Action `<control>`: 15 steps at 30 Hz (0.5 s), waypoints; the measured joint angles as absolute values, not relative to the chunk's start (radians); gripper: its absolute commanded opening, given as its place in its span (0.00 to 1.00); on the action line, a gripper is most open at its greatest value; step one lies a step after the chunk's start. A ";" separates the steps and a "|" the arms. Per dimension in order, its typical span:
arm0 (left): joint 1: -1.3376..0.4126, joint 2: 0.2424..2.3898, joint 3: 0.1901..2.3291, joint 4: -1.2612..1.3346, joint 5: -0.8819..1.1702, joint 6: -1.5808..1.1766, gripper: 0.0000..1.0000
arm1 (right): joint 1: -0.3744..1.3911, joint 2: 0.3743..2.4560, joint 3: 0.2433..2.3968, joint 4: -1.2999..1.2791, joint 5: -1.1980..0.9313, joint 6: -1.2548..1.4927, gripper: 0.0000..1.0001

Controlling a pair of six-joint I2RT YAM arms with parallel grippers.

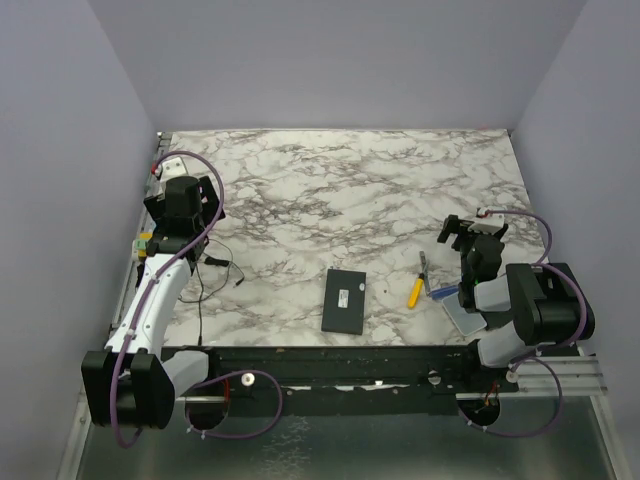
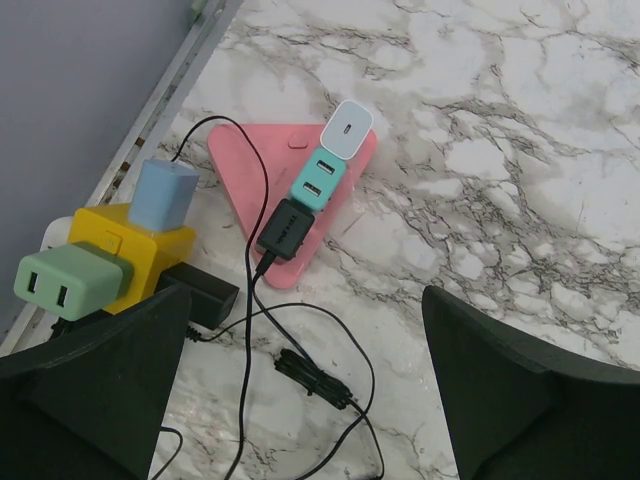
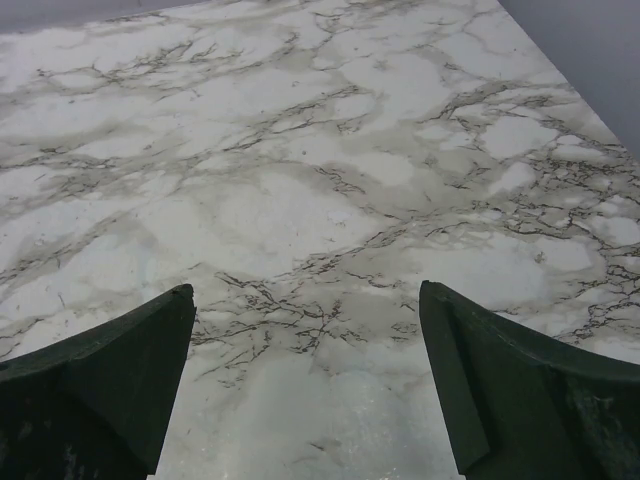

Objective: Pull the plug off the socket
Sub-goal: Move the socket to the center of the board.

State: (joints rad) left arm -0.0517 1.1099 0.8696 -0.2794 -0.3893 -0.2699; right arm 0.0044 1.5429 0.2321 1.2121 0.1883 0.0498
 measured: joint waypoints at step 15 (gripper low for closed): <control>-0.051 1.110 0.870 -0.277 -0.426 -0.191 0.99 | 0.004 1.543 0.232 1.213 0.189 0.049 1.00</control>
